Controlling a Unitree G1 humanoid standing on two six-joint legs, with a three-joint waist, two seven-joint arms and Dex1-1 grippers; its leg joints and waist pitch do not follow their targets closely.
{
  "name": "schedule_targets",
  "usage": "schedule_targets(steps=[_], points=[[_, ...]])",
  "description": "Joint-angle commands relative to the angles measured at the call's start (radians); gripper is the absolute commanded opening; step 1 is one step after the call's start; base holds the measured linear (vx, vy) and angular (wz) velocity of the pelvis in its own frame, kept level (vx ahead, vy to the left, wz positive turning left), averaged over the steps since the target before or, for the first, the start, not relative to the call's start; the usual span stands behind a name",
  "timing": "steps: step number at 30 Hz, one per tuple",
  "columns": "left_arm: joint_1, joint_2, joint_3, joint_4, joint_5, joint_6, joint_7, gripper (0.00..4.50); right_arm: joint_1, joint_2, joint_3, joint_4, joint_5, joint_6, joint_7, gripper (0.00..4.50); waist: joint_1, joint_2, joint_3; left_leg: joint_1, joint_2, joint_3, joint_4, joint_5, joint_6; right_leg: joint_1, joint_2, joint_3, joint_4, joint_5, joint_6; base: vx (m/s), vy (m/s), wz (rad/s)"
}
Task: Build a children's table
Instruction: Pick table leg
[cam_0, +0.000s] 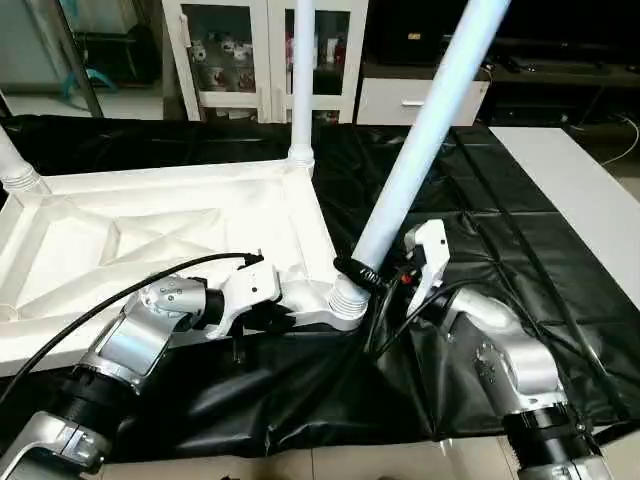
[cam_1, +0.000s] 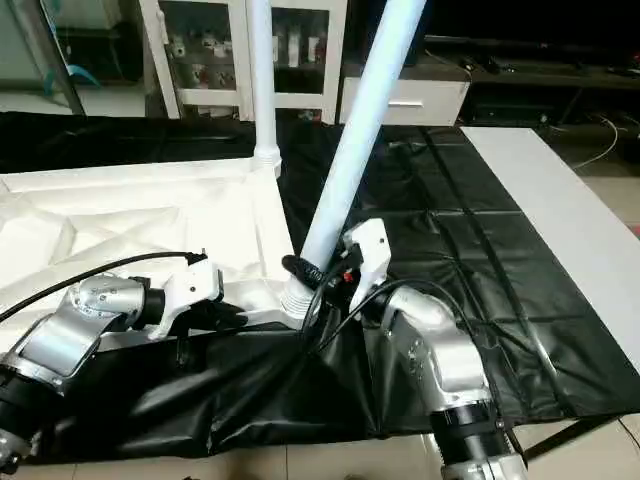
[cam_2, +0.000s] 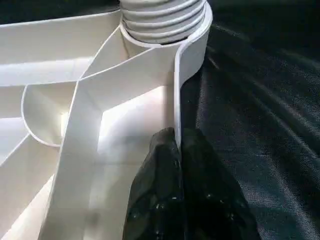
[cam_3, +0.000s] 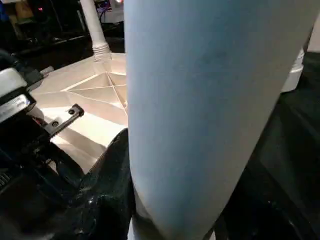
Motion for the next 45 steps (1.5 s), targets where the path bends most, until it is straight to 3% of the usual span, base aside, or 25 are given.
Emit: schedule_targets(steps=[1, 5, 12, 17, 18, 27, 33, 38, 40, 45], points=[[0.009, 0.005, -0.012, 0.048, 0.038, 0.024, 0.045, 0.00, 0.041, -0.030, 0.031, 0.021, -0.063, 0.030, -0.010, 1.85, -0.006, 0.012, -0.040, 0.004, 0.011, -0.003, -0.088, -0.421, -0.007, 0.026, -0.033, 0.034, -0.100, -0.498, -0.108, 0.000, 0.000, 0.00], [0.010, 0.006, -0.012, 0.046, 0.035, 0.025, 0.042, 0.00, 0.037, -0.056, 0.074, 0.027, -0.097, 0.069, 0.001, 1.85, -0.008, 0.013, -0.038, 0.000, 0.013, -0.004, -0.093, -0.417, -0.005, 0.029, -0.030, 0.033, -0.098, -0.466, -0.117, 0.000, 0.000, 0.00], [0.013, 0.009, -0.010, 0.047, 0.035, 0.022, 0.039, 0.00, -0.006, -0.102, 0.140, 0.052, -0.145, 0.126, 0.032, 1.85, -0.012, 0.013, -0.035, 0.003, 0.011, -0.011, -0.094, -0.455, -0.011, 0.026, -0.036, 0.030, -0.112, -0.577, -0.076, 0.000, 0.000, 0.00], [0.015, 0.010, -0.008, 0.044, 0.034, 0.023, 0.041, 0.00, -0.031, -0.120, 0.165, 0.047, -0.132, 0.197, 0.058, 1.85, -0.013, 0.013, -0.038, 0.004, 0.013, -0.011, -0.097, -0.467, -0.015, 0.026, -0.033, 0.031, -0.108, -0.518, -0.093, 0.000, 0.000, 0.00], [0.015, 0.010, -0.007, 0.044, 0.032, 0.023, 0.043, 0.00, -0.033, -0.118, 0.163, 0.052, -0.129, 0.206, 0.057, 1.85, -0.011, 0.006, -0.038, 0.004, 0.014, -0.011, -0.096, -0.460, -0.012, 0.025, -0.034, 0.031, -0.106, -0.520, -0.094, 0.000, 0.000, 0.00], [0.015, 0.011, 0.004, 0.048, 0.029, 0.020, 0.056, 0.00, 0.001, -0.116, 0.166, 0.107, -0.157, 0.169, 0.035, 1.85, -0.014, 0.003, -0.037, 0.004, 0.013, -0.015, -0.098, -0.493, -0.017, 0.020, -0.036, 0.029, -0.116, -0.577, -0.068, 0.000, 0.000, 0.00], [0.015, 0.008, 0.011, 0.050, 0.021, 0.023, 0.058, 0.00, -0.011, -0.100, 0.141, 0.129, -0.159, 0.158, 0.002, 1.85, -0.017, 0.006, -0.035, 0.006, 0.012, -0.018, -0.099, -0.524, -0.021, 0.016, -0.036, 0.025, -0.123, -0.615, -0.055, 0.000, 0.000, 0.00], [0.016, -0.022, 0.052, 0.037, -0.015, 0.081, 0.096, 0.00, -0.049, -0.074, 0.096, 0.176, -0.174, 0.118, -0.083, 1.85, -0.025, 0.009, -0.036, 0.007, 0.012, -0.024, -0.104, -0.544, -0.024, 0.022, -0.037, 0.016, -0.130, -0.627, -0.049, 0.000, 0.000, 0.00], [0.017, -0.034, 0.061, 0.020, -0.023, 0.115, 0.110, 0.00, -0.070, -0.061, 0.079, 0.199, -0.180, 0.107, -0.126, 1.85, -0.038, 0.009, -0.031, 0.010, 0.009, -0.026, -0.104, -0.576, -0.030, 0.016, -0.035, 0.011, -0.135, -0.646, -0.051, 0.000, 0.000, 0.00], [0.018, -0.116, 0.064, -0.047, 0.001, 0.244, 0.231, 0.00, -0.177, -0.010, 0.021, 0.339, -0.203, 0.062, -0.284, 1.85, -0.070, 0.017, -0.034, 0.003, 0.013, -0.033, -0.108, -0.595, -0.029, 0.027, -0.038, 0.003, -0.134, -0.600, -0.071, 0.000, 0.000, 0.00]])
